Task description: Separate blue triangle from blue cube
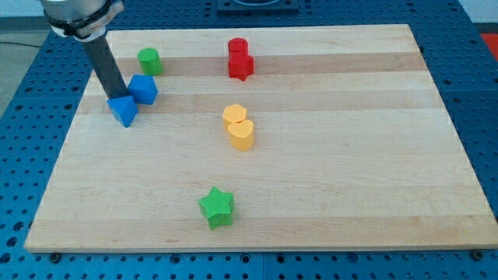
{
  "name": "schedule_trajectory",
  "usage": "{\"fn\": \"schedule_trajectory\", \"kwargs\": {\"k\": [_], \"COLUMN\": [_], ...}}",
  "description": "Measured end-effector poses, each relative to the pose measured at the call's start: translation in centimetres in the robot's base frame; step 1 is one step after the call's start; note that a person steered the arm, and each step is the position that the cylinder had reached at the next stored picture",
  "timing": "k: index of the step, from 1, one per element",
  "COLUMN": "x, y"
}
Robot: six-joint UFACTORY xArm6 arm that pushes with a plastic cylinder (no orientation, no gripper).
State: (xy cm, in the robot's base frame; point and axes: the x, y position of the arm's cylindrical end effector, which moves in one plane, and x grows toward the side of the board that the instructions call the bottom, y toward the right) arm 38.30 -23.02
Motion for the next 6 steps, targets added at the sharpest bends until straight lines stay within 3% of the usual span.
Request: {"fn": "schedule_trajectory", "kwargs": {"k": [4,5,6], "x": [1.6,1.9,7.6], "y": [4.3,9.2,11.5]}}
